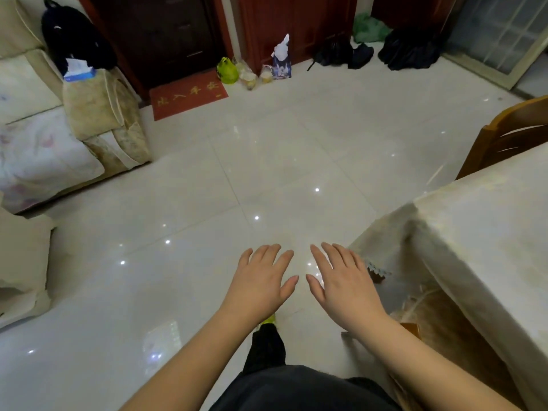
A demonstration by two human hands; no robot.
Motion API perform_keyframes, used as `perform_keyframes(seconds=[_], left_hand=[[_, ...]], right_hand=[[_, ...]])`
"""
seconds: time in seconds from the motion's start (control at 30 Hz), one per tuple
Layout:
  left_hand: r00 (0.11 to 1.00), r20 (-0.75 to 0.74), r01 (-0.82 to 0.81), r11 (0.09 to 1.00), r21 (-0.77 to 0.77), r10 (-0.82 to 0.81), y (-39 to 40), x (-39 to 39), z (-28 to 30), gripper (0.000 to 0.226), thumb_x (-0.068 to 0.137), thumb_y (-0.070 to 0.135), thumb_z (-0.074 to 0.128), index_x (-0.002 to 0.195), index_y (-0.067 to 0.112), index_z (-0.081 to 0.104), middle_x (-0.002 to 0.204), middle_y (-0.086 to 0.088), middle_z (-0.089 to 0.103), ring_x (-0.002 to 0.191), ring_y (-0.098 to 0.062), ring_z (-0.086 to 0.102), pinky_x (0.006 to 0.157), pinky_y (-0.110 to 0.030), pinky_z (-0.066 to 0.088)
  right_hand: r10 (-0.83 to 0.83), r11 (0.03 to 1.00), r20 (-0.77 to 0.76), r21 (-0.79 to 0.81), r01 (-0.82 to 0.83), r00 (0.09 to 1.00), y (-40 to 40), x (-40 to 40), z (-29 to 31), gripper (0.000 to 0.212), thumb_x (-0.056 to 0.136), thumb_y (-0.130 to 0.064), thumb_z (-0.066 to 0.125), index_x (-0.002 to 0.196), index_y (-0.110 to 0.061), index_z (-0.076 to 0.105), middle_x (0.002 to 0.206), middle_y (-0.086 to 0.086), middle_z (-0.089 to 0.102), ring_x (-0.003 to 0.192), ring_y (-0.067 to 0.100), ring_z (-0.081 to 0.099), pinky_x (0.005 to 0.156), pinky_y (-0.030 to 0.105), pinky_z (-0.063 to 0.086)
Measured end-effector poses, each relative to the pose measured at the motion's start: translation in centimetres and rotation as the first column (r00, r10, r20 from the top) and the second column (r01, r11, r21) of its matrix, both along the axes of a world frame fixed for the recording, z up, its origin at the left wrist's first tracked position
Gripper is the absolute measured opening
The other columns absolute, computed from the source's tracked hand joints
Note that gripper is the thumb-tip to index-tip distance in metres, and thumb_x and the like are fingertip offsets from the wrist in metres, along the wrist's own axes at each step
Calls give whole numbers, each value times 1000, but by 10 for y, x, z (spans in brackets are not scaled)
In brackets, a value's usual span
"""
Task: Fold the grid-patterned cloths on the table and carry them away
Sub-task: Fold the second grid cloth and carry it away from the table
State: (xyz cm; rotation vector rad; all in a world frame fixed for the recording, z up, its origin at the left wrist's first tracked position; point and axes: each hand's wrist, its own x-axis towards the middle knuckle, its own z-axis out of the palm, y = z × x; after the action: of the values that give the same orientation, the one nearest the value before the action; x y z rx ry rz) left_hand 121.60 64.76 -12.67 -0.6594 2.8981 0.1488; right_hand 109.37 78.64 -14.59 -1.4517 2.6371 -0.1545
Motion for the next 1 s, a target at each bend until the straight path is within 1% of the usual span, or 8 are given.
perform_keyframes(seconds=[0.1,0.3,0.4,0.47,0.5,0.63,0.8,1.0], left_hand=[[999,-13,39,999,19,-39,-37,-32,-8,76,85,63,7,146,28,35,151,-1,37,139,-20,34,114,-44,23],[990,-19,139,990,7,-139,-125,-94,-10,63,95,59,21,150,29,25,157,0,26,144,-20,22,117,-43,15],[977,-28,211,977,-13,-212,-166,-120,-2,64,94,59,17,149,29,26,156,-1,28,144,-21,23,117,-44,16],[967,-27,251,968,-25,-252,-193,-140,-5,58,98,55,24,149,28,29,156,-2,29,144,-22,24,117,-45,14],[962,-32,269,962,-50,-271,-205,-150,-6,56,98,52,28,147,26,34,154,-4,35,143,-23,29,116,-47,16],[930,-67,353,930,-99,-360,-226,-193,-12,55,89,51,33,125,22,62,127,-6,63,120,-25,58,102,-43,44],[877,-119,461,886,-58,-465,-233,-254,-20,55,88,50,35,125,20,63,124,-8,64,115,-26,61,95,-40,49],[828,-96,551,833,-42,-552,-237,-344,-32,54,88,48,36,126,19,62,125,-8,64,115,-26,61,91,-39,51]], right_hand=[[-38,999,-21,-5,38,999,-34,-27,-3,57,92,-48,36,135,-15,53,129,9,60,119,28,56,101,45,45],[-148,989,-30,4,148,988,-113,-75,-4,57,90,-47,33,131,-15,57,124,9,63,115,28,59,97,46,47],[-219,976,-34,-18,218,975,-146,-97,3,56,89,-45,34,128,-15,59,122,8,64,112,29,60,95,45,48],[-262,965,-41,-36,261,964,-165,-111,7,55,89,-44,33,128,-15,60,121,8,65,110,28,61,94,45,49],[-282,959,-38,-41,281,959,-172,-118,10,55,90,-43,32,128,-16,60,121,7,65,110,27,62,94,45,49],[-344,939,-49,-34,342,938,-188,-146,11,53,91,-42,33,130,-18,58,125,6,63,113,26,61,96,44,47],[-437,899,-56,1,438,898,-190,-190,0,52,91,-44,36,133,-19,55,126,5,62,115,24,59,98,43,46],[-533,846,-42,-1,534,845,-189,-260,-15,53,90,-44,36,131,-17,58,124,7,64,112,25,61,95,43,48]])
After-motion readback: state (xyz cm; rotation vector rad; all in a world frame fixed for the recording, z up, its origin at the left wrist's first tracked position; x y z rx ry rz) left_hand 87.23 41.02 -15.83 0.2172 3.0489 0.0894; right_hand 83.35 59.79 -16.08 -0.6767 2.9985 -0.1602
